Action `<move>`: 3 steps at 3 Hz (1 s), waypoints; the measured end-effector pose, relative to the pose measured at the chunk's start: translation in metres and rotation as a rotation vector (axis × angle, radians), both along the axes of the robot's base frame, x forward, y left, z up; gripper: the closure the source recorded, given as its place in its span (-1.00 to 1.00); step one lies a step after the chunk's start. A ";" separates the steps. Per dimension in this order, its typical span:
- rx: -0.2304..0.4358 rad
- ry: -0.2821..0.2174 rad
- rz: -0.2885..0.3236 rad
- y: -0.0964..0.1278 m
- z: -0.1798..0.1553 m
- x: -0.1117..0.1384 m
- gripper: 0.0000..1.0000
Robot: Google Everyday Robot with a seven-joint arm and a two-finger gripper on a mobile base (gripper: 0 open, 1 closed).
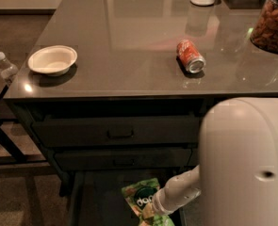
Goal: Pick green rice chip bag from bottom drawer and place on counter
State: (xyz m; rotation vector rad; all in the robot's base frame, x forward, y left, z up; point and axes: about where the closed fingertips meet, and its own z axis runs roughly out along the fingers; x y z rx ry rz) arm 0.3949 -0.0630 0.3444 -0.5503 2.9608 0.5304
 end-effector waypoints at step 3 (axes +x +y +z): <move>0.000 -0.112 0.001 -0.006 0.081 0.012 1.00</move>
Offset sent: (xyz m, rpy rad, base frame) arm -0.0042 -0.0062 0.0486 -0.0006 -0.0436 -0.0028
